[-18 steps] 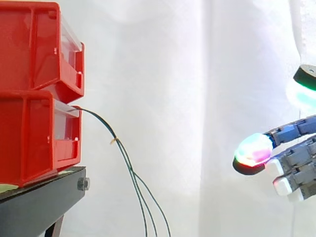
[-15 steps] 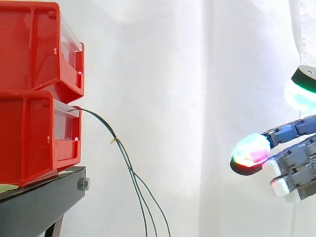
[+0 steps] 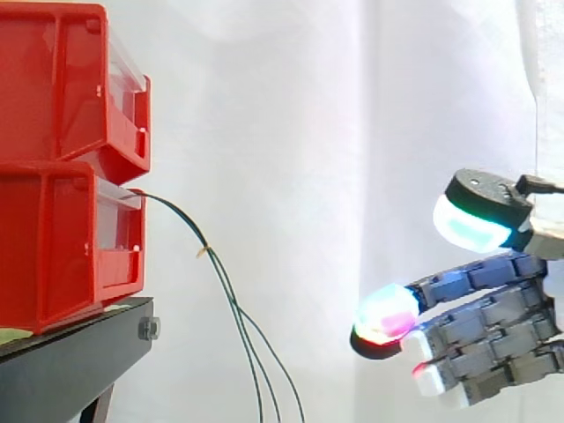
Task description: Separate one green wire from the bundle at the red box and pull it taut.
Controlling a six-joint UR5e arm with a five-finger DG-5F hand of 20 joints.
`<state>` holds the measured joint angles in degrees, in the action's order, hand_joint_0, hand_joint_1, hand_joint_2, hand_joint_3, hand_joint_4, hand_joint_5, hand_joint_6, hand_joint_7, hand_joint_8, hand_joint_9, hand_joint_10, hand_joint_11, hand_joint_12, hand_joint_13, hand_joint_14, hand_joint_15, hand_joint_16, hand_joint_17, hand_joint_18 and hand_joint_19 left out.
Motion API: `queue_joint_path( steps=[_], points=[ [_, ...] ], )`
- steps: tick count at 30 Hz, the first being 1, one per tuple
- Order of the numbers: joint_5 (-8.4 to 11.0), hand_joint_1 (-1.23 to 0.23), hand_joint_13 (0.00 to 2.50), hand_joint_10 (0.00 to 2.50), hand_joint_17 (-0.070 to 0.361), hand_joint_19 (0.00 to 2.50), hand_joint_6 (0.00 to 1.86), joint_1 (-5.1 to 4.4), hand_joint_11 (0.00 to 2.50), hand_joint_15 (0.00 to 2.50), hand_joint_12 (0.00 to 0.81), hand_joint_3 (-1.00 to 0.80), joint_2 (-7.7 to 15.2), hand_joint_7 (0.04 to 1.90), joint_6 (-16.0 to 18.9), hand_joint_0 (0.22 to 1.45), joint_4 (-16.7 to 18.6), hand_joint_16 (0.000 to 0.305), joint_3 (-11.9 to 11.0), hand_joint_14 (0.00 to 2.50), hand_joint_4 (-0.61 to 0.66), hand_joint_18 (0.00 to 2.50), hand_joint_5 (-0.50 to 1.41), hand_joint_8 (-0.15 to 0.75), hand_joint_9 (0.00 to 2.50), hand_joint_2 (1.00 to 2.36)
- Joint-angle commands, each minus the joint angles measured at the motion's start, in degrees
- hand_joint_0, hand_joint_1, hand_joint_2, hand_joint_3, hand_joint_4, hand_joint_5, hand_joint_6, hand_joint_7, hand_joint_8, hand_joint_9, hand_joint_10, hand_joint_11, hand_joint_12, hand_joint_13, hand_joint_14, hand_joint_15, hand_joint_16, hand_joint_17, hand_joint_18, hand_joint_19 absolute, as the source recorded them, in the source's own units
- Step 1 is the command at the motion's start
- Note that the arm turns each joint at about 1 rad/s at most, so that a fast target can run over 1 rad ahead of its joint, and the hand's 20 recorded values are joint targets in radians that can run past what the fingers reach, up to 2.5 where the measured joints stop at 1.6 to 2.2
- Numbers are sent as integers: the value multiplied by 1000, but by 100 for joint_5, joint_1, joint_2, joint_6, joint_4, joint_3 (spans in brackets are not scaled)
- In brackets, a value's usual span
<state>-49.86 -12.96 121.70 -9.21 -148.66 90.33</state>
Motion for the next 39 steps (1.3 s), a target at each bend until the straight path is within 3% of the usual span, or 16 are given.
queue_joint_path(
  steps=[1, 7, 10, 15, 23, 31, 39],
  points=[
    [20, -639, 722, 10, 93, 501, 502, 39, 300, 427, 315, -477, 82, 756, -46, 502, -111, 41, -147, 16, 222, 462, -155, 220, 833, 1002],
    [-6, -639, 729, 10, 93, 499, 502, 91, 295, 427, 321, -480, 179, 761, -152, 503, 38, 41, -147, 16, 225, 459, -153, 225, 840, 1001],
    [-6, -639, 731, 10, 93, 501, 502, 127, 296, 432, 320, -480, 275, 761, -178, 503, 276, 41, -156, 16, 226, 459, -153, 223, 845, 1001],
    [-6, -639, 736, 10, 93, 500, 502, 162, 301, 434, 320, -475, 469, 762, -222, 503, 364, 41, -253, 18, 226, 457, -152, 223, 846, 1001],
    [-15, -638, 745, 11, 93, 512, 502, 162, 314, 447, 318, -478, 521, 767, -362, 503, 531, 41, -288, 18, 229, 455, -151, 221, 854, 1001],
    [-15, -637, 763, 11, 93, 511, 502, 171, 323, 453, 319, -480, 794, 767, -336, 503, 750, 41, -393, 17, 229, 456, -150, 218, 866, 1002],
    [-50, -636, 781, 11, 92, 517, 502, 188, 324, 478, 322, -479, 917, 765, -450, 503, 548, 41, -789, 18, 229, 454, -150, 217, 876, 1001]
  ],
)
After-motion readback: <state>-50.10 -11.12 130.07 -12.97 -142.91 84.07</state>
